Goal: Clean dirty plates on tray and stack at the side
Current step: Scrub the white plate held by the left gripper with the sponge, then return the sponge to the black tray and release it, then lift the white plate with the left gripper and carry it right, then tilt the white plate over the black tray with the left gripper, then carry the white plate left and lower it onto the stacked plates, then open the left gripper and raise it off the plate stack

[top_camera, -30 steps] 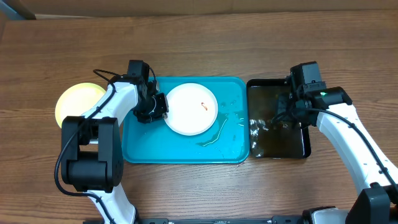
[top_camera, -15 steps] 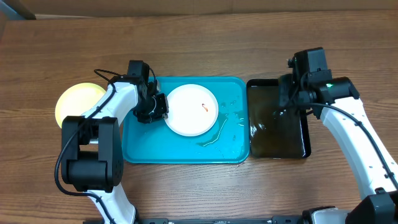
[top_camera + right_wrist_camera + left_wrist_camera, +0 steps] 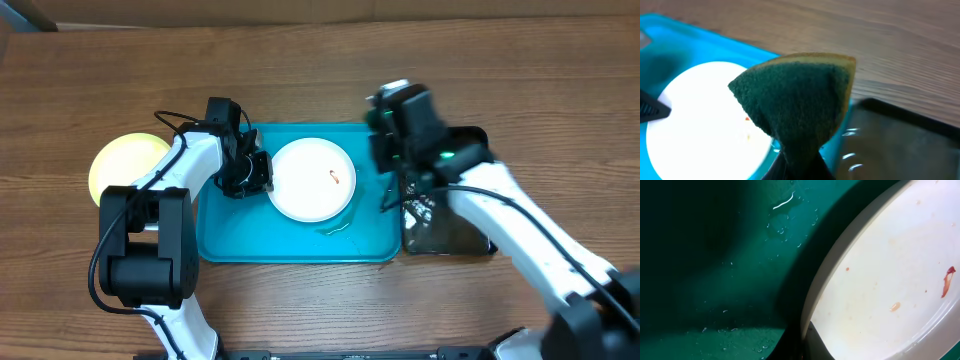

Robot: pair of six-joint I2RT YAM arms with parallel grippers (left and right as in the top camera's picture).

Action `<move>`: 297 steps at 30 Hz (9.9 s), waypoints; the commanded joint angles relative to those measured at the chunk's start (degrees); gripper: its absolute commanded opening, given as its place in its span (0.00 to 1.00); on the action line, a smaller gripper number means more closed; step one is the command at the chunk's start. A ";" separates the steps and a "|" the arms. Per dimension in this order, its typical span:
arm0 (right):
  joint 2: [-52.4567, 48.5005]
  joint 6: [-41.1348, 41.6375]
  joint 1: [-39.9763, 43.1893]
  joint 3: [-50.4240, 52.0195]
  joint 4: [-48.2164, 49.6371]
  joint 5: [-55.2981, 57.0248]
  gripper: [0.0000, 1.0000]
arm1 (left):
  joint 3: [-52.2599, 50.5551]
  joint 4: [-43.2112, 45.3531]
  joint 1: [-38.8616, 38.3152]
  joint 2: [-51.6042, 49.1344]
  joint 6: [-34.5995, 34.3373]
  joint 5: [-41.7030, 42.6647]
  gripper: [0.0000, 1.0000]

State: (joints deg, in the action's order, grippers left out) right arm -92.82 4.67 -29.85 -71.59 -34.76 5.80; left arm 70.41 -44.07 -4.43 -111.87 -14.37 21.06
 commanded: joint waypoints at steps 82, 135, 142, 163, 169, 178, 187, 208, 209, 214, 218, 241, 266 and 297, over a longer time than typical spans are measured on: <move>-12.68 7.76 21.22 9.29 -2.86 -1.66 0.60 | -0.83 1.60 -1.01 -0.94 1.53 1.46 0.25; -10.80 7.56 30.25 -18.38 -31.12 -3.96 1.00 | 0.74 21.55 -36.30 23.43 -2.34 -50.58 0.04; -10.80 7.56 30.25 -18.38 -31.12 -3.96 1.00 | 0.72 24.68 -37.90 21.24 -2.29 -51.52 0.04; -10.80 7.58 55.41 -18.38 -25.33 -13.64 1.00 | 0.72 36.83 -45.35 16.28 13.55 -56.15 0.04; -10.80 7.56 60.70 -18.38 -25.29 -13.60 1.00 | 0.72 42.25 -50.38 16.28 26.43 -64.13 0.04; -10.80 7.56 61.42 -18.38 -25.29 -13.60 1.00 | 0.72 49.64 -56.83 15.82 40.41 -74.10 0.04; -10.80 7.56 61.42 -18.38 -25.29 -13.60 1.00 | 0.72 60.57 -57.55 15.82 47.45 -78.66 0.04; -10.80 7.56 61.42 -18.38 -25.29 -13.60 1.00 | 0.74 29.88 -31.76 17.09 -10.60 -24.15 0.04; -10.80 7.56 61.42 -18.38 -25.29 -13.60 1.00 | 0.74 29.46 -28.33 17.31 -12.92 -19.08 0.04; -10.80 7.56 61.42 -18.38 -25.29 -13.60 1.00 | 0.74 22.40 -11.34 17.40 -17.38 -5.22 0.04; -10.80 7.56 61.42 -18.38 -25.29 -13.60 1.00 | 0.74 11.26 3.10 17.40 -17.59 -4.94 0.04; -10.80 7.56 61.42 -18.38 -25.29 -13.60 1.00 | -2.97 6.34 43.76 16.92 -15.69 -18.75 0.04; -10.80 7.56 61.42 -18.38 -25.29 -13.60 1.00 | -4.07 9.44 35.54 14.47 -3.19 4.15 1.00; -10.80 7.56 61.42 -18.38 -25.29 -13.60 1.00 | -4.07 9.46 29.51 14.47 -3.19 3.96 1.00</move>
State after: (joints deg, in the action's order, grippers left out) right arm -105.14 11.99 31.46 -88.90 -60.18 -7.49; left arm 66.98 -34.65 24.99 -96.82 -19.05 24.25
